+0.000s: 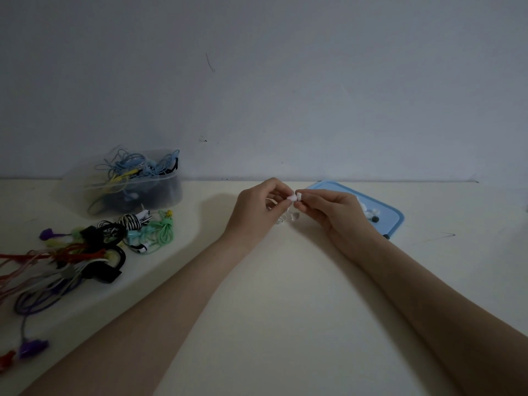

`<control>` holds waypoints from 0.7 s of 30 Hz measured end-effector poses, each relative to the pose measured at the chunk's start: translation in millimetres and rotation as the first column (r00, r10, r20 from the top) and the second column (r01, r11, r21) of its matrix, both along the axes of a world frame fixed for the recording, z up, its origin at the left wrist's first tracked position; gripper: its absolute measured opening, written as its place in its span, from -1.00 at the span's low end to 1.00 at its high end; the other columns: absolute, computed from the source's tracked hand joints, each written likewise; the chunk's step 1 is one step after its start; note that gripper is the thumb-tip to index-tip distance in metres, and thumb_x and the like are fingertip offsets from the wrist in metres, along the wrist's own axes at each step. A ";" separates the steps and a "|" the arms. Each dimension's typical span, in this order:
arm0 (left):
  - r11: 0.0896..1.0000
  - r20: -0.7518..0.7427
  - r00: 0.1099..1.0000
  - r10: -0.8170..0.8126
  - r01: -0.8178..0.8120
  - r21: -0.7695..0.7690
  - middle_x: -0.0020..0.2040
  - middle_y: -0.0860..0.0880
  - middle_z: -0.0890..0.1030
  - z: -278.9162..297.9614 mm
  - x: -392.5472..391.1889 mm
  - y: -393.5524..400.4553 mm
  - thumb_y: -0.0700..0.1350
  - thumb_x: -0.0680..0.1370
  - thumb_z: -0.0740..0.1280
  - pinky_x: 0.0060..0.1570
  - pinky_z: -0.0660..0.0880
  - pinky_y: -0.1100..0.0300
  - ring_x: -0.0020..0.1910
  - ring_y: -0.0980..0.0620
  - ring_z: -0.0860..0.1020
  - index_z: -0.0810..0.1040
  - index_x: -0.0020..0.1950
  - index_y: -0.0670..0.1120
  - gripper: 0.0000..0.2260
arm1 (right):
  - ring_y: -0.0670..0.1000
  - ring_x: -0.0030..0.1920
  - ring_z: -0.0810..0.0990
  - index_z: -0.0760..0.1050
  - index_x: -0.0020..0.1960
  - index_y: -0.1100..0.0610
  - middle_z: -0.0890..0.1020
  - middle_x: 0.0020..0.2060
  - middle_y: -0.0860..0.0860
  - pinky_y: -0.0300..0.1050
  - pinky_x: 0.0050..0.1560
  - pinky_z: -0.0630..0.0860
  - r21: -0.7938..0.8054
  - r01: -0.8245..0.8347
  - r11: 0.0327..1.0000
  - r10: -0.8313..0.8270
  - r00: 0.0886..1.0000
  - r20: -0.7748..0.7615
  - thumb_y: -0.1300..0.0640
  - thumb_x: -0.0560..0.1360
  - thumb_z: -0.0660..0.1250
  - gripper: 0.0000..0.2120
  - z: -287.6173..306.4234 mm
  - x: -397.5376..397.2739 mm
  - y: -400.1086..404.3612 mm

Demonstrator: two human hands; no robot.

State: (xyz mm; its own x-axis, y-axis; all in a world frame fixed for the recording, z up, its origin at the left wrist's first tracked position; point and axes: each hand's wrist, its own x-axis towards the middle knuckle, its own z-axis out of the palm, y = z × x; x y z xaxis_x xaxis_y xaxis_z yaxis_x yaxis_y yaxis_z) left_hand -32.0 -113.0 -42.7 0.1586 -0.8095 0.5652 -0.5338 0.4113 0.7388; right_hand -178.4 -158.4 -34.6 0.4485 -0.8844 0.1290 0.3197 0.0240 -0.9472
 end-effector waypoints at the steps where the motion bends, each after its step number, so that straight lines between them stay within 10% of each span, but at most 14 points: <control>1: 1.000 0.015 1.000 0.004 -0.004 -0.008 -0.32 0.24 0.55 0.1 0.0 0.5 -0.23 0.47 0.39 -0.18 0.47 0.39 -0.27 0.29 0.52 0.56 -0.16 -0.08 -0.93 | -0.04 -0.10 0.67 0.60 -0.09 0.32 0.70 -0.17 0.12 -0.29 0.00 0.57 0.005 -0.005 1.000 0.005 1.000 0.003 0.38 0.48 0.27 -0.87 0.5 0.0 0.5; 21: 0.981 -0.246 0.956 -0.160 0.182 0.069 -0.31 0.13 0.63 -0.9 2.6 -3.4 -0.28 0.46 0.40 -0.20 0.47 0.38 -0.27 0.20 0.57 0.55 -0.20 -0.05 -0.86 | -0.05 -0.17 0.68 0.54 -0.03 0.43 0.67 -0.16 0.16 -0.32 -0.09 0.59 0.243 -0.095 0.965 0.088 0.995 0.040 0.41 0.49 0.26 -0.87 9.8 -2.6 -2.4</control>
State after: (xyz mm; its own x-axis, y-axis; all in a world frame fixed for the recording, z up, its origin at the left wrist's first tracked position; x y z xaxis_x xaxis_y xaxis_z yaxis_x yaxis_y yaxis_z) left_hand -29.4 -116.4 -43.6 0.1341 -0.8821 0.4516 -0.2656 0.4070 0.8739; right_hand -180.9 -160.9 -24.8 0.5281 -0.8462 -0.0716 0.3325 0.2836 -0.8994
